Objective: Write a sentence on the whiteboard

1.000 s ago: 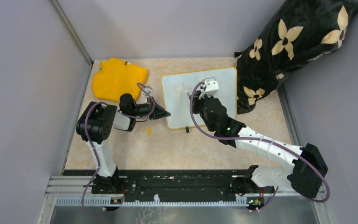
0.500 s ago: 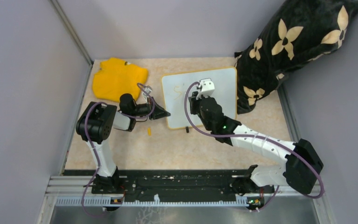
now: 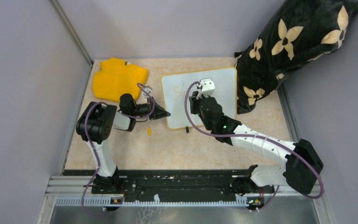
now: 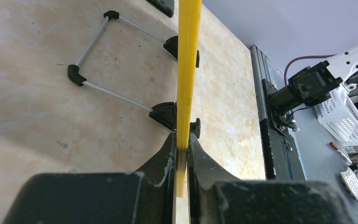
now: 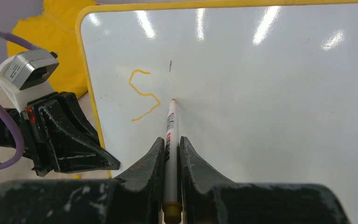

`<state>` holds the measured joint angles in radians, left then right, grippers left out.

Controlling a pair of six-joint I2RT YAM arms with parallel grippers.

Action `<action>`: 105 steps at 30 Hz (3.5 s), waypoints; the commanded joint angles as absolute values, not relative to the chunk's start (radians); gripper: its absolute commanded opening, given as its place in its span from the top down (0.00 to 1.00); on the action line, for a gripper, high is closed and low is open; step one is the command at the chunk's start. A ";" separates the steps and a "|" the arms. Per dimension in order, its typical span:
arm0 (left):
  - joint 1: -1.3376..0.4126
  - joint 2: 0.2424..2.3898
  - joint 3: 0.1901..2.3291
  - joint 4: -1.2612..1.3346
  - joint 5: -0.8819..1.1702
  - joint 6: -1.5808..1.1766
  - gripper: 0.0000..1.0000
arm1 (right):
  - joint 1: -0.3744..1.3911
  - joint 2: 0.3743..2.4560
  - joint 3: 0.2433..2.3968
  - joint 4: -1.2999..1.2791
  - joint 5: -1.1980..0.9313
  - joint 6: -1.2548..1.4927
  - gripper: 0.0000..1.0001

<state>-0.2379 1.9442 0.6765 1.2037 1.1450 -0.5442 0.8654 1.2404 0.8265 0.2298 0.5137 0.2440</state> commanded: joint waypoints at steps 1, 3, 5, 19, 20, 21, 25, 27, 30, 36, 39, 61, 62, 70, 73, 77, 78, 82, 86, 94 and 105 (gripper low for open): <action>-0.249 1.935 0.687 1.152 1.163 -0.535 1.00 | 0.856 1.239 0.840 0.228 0.511 0.247 1.00; -0.249 1.934 0.686 1.152 1.163 -0.535 1.00 | 0.856 1.234 0.829 0.224 0.508 0.248 1.00; -0.249 1.933 0.686 1.152 1.163 -0.534 1.00 | 0.856 1.227 0.818 0.220 0.504 0.251 1.00; -0.249 1.933 0.687 1.152 1.163 -0.533 1.00 | 0.856 1.196 0.767 0.213 0.469 0.265 1.00; -0.249 1.933 0.686 1.152 1.163 -0.534 1.00 | 0.856 1.196 0.768 0.216 0.470 0.267 1.00; -0.249 1.933 0.686 1.152 1.163 -0.534 1.00 | 0.856 1.199 0.773 0.218 0.474 0.267 1.00; -0.249 1.932 0.687 1.152 1.163 -0.534 1.00 | 0.856 1.208 0.796 0.224 0.492 0.263 1.00; -0.249 1.931 0.686 1.152 1.163 -0.532 1.00 | 0.856 1.213 0.808 0.229 0.502 0.257 1.00; -0.249 1.933 0.686 1.151 1.163 -0.532 1.00 | 0.856 1.220 0.829 0.234 0.514 0.244 1.00; -0.249 1.933 0.685 1.150 1.164 -0.532 1.00 | 0.855 1.239 0.860 0.244 0.531 0.224 1.00; -0.249 1.933 0.687 1.149 1.163 -0.531 1.00 | 0.854 1.244 0.868 0.249 0.535 0.216 1.00; -0.249 1.933 0.686 1.144 1.162 -0.528 1.00 | 0.827 1.207 0.808 0.219 0.536 0.238 1.00; -0.249 1.933 0.687 1.144 1.161 -0.528 1.00 | 0.826 1.203 0.803 0.218 0.530 0.237 1.00; -0.249 1.934 0.686 1.144 1.161 -0.528 1.00 | 0.827 1.179 0.761 0.221 0.493 0.246 1.00; -0.248 1.931 0.687 1.144 1.161 -0.528 1.00 | 0.827 1.178 0.756 0.219 0.484 0.251 1.00; -0.249 1.931 0.686 1.144 1.163 -0.528 1.00 | 0.826 1.178 0.752 0.219 0.478 0.256 1.00; -0.249 1.932 0.686 1.144 1.162 -0.528 1.00 | 0.827 1.178 0.752 0.219 0.479 0.257 1.00; -0.249 1.933 0.686 1.144 1.163 -0.528 1.00 | 0.827 1.180 0.761 0.225 0.492 0.258 1.00; -0.249 1.934 0.684 1.145 1.164 -0.525 1.00 | 0.826 1.191 0.783 0.231 0.517 0.248 1.00; -0.249 1.934 0.685 1.144 1.164 -0.526 1.00 | 0.824 1.214 0.825 0.237 0.540 0.227 1.00; -0.249 1.933 0.684 1.143 1.162 -0.525 1.00 | 0.809 1.219 0.844 0.243 0.541 0.218 1.00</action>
